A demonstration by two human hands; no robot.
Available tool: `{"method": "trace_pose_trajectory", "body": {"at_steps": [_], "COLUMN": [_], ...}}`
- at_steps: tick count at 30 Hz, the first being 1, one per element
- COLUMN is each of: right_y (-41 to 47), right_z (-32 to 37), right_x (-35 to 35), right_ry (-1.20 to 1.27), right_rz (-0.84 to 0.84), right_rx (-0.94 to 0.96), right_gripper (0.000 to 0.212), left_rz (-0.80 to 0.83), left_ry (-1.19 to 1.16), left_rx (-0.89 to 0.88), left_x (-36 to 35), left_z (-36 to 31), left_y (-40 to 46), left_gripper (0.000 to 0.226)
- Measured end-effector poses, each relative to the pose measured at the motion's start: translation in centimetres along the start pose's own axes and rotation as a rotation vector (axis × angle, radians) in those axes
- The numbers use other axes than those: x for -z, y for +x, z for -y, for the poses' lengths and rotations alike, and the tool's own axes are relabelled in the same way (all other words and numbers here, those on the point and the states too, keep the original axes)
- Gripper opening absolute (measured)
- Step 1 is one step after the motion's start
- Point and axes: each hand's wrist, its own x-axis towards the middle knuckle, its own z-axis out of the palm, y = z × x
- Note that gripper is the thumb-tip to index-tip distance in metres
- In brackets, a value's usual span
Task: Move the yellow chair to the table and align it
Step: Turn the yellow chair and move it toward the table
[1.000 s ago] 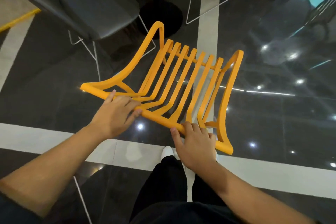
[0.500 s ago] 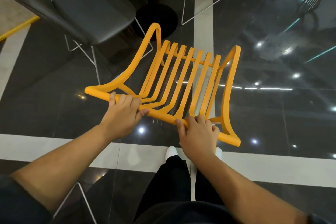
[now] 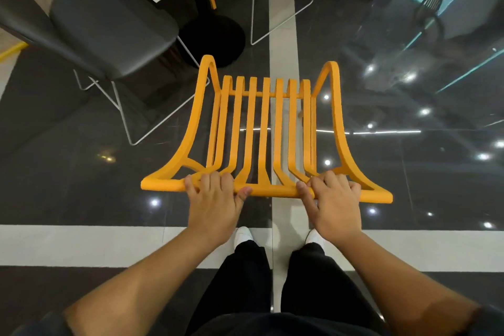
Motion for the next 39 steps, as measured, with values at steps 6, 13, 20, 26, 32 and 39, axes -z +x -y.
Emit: {"method": "trace_pose_trajectory", "body": {"at_steps": [6, 13, 20, 26, 32, 39], "right_y": [1.5, 5.0, 11.5, 18.9, 27.7, 36.7], "right_z": [-6.2, -15.2, -23.8, -27.5, -29.5, -30.0], "right_x": [1.7, 4.1, 6.5, 7.2, 7.7, 7.9], "right_ry": [0.028, 0.04, 0.007, -0.001, -0.002, -0.003], "right_rz": [0.01, 0.097, 0.143, 0.089, 0.101, 0.11], "right_rx": [0.069, 0.195, 0.369, 0.493, 0.581, 0.654], "right_gripper": [0.056, 0.058, 0.058, 0.045, 0.049, 0.05], "left_rz": [-0.006, -0.002, -0.125, -0.194, -0.197, -0.229], "left_ry": [-0.03, 0.013, -0.036, -0.033, -0.057, -0.081], "left_rx": [0.075, 0.232, 0.352, 0.433, 0.52, 0.585], "left_x": [-0.4, -0.9, -1.5, -1.2, -0.1, 1.3], "left_z": [-6.5, -16.4, -25.8, -29.9, -32.4, -33.4], "left_y": [-0.2, 0.5, 3.8, 9.5, 16.2, 23.2], "left_gripper": [0.066, 0.055, 0.052, 0.053, 0.056, 0.055]}}
